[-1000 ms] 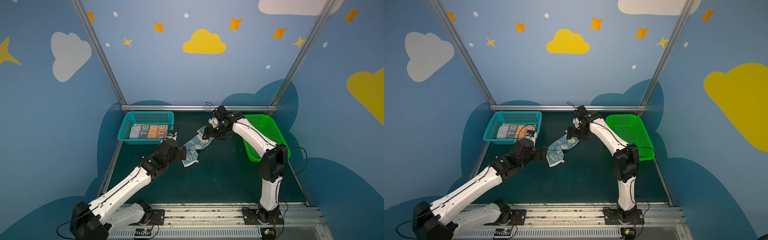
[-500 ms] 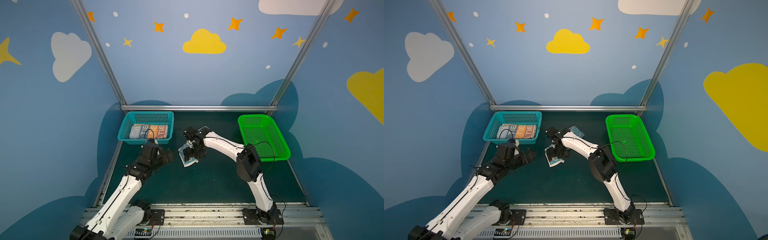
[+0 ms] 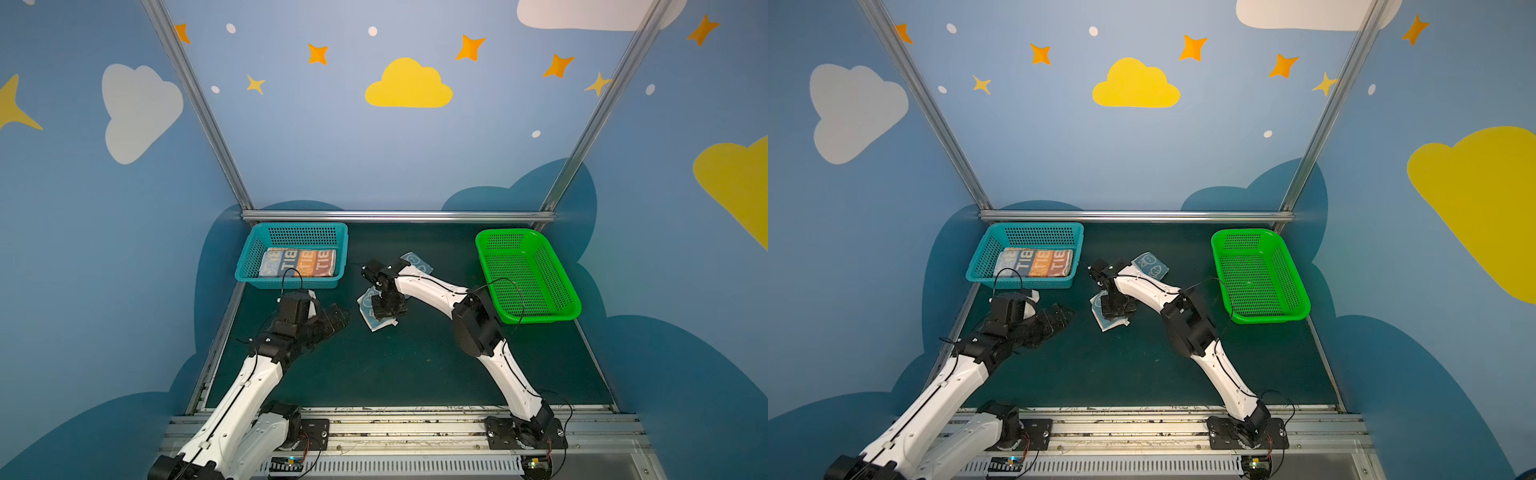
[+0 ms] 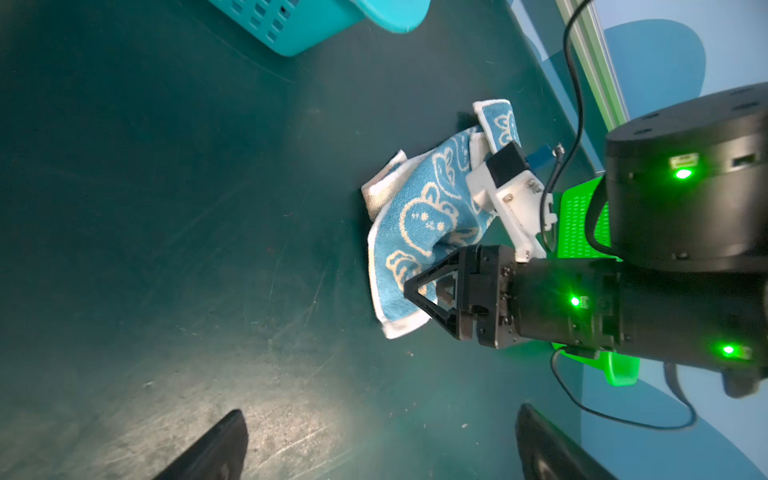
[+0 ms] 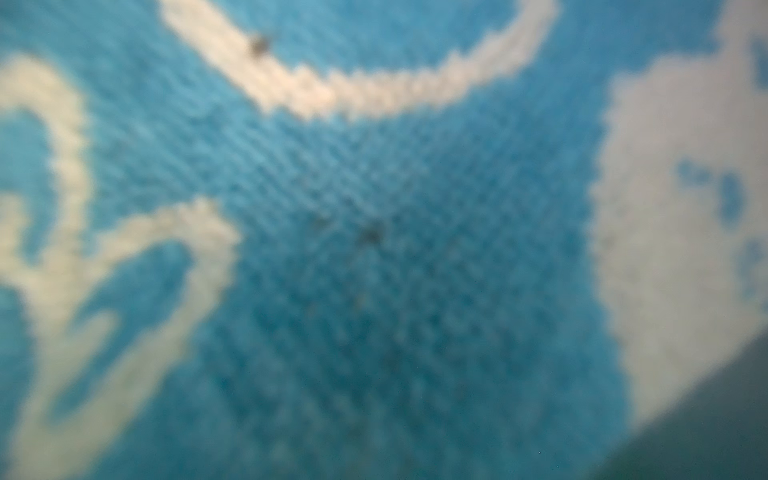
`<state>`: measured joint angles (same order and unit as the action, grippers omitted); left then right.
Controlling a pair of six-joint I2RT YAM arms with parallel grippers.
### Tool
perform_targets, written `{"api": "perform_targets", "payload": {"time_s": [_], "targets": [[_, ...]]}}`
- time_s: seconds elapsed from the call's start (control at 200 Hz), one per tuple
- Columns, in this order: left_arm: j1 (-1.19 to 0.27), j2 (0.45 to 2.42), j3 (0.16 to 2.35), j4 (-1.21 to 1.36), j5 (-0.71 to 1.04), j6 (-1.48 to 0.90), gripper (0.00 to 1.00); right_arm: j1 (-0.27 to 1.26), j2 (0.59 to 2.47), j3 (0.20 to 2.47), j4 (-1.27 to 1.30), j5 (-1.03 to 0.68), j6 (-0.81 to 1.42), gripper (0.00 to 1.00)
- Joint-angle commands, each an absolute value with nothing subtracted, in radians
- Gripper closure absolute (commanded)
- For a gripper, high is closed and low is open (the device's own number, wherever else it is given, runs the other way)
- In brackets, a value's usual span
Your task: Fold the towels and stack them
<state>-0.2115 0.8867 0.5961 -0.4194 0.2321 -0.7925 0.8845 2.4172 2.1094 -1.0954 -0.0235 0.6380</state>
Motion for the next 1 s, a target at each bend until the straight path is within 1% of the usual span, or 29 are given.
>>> {"api": "perform_targets", "payload": {"time_s": [0.0, 0.04, 0.105, 0.145, 0.22, 0.305, 0.415, 0.516, 0.676, 0.736, 0.791, 0.851, 0.966, 0.996], "targets": [[-0.207, 0.877, 0.58, -0.4, 0.265, -0.799, 0.0, 0.885, 2.441, 2.128, -1.126, -0.017, 0.647, 0.71], [-0.206, 0.879, 0.576, -0.396, 0.269, -0.8, 0.01, 0.884, 2.438, 2.133, -1.127, -0.025, 0.643, 0.77], [-0.207, 0.883, 0.569, -0.388, 0.278, -0.8, 0.01, 0.882, 2.431, 2.15, -1.135, -0.046, 0.635, 0.93], [-0.206, 0.885, 0.568, -0.382, 0.286, -0.801, 0.01, 0.878, 2.423, 2.161, -1.139, -0.061, 0.631, 1.0], [-0.206, 0.888, 0.566, -0.374, 0.296, -0.798, 0.01, 0.868, 2.398, 2.176, -1.149, -0.097, 0.625, 1.0], [-0.207, 0.895, 0.568, -0.367, 0.313, -0.793, 0.0, 0.85, 2.33, 2.145, -1.106, -0.193, 0.614, 1.0], [-0.207, 0.925, 0.57, -0.342, 0.337, -0.792, 0.0, 0.794, 2.192, 1.988, -0.965, -0.366, 0.64, 1.0], [-0.214, 0.977, 0.584, -0.319, 0.356, -0.792, 0.0, 0.703, 2.079, 1.815, -0.843, -0.475, 0.689, 1.0], [-0.278, 1.095, 0.641, -0.272, 0.35, -0.792, 0.01, 0.562, 2.041, 1.674, -0.823, -0.522, 0.684, 1.0], [-0.315, 1.156, 0.676, -0.262, 0.343, -0.783, 0.01, 0.523, 2.047, 1.634, -0.825, -0.509, 0.674, 0.92], [-0.354, 1.215, 0.712, -0.257, 0.34, -0.773, 0.01, 0.499, 2.054, 1.613, -0.836, -0.486, 0.655, 0.87], [-0.381, 1.282, 0.748, -0.258, 0.357, -0.758, 0.01, 0.485, 2.061, 1.611, -0.865, -0.441, 0.631, 0.78], [-0.415, 1.403, 0.784, -0.224, 0.386, -0.752, 0.01, 0.49, 2.043, 1.623, -0.919, -0.365, 0.588, 0.56], [-0.419, 1.438, 0.793, -0.22, 0.392, -0.751, 0.01, 0.49, 2.032, 1.62, -0.929, -0.342, 0.579, 0.52]]}}
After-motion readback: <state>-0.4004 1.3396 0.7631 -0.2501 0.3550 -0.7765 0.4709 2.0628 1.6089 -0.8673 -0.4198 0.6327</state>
